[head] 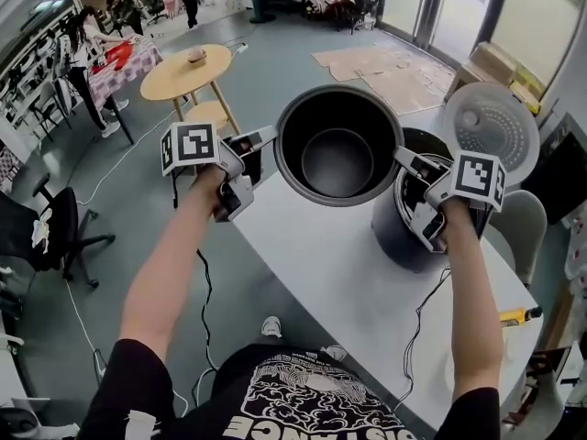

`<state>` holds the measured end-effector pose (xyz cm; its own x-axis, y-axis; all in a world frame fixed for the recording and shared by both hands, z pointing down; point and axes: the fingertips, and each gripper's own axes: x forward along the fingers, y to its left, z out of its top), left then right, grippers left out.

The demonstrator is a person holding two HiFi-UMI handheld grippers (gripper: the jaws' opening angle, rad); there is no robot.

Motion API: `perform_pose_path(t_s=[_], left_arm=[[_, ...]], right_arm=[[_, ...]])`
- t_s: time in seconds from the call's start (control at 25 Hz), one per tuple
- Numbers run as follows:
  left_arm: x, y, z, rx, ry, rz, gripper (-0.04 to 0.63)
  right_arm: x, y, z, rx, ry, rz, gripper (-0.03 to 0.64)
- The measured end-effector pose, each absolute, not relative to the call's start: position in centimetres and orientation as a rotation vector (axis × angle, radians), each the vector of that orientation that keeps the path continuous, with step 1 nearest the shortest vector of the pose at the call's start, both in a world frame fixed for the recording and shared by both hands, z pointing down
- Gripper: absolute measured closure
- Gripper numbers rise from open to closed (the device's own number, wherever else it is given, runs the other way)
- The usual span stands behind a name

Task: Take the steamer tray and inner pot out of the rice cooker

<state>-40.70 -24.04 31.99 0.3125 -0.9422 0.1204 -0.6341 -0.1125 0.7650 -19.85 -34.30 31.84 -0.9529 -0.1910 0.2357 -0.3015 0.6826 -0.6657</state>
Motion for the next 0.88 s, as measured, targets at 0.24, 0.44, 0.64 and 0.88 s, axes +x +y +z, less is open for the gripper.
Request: perform_pose_path(t_s=[0.24, 0.44, 0.64, 0.88], left_arm=[[-47.0, -22.1, 36.9, 1.790, -1.334, -0.478, 0.566], [-49.2, -21.6, 41.4, 1.767, -1.269, -0.401, 0.566], [-50.0, -21.6, 46.0, 1.727, -1.208, -0.323, 0.566], [-51.2, -20.8, 49.7, 1.698, -1.167, -0.251, 0.566]], right_arm=[[-25.3, -31.0, 36.1, 0.545, -2.658, 1.167, 0.572], [-27.4, -28.6, 40.6, 0.618, -2.586, 1.325, 0.574], [-27.7, -27.2, 45.3, 0.718, -2.495, 1.419, 0.572], [-28.7, -25.3, 49.7, 0.785, -2.402, 1.526, 0.572]])
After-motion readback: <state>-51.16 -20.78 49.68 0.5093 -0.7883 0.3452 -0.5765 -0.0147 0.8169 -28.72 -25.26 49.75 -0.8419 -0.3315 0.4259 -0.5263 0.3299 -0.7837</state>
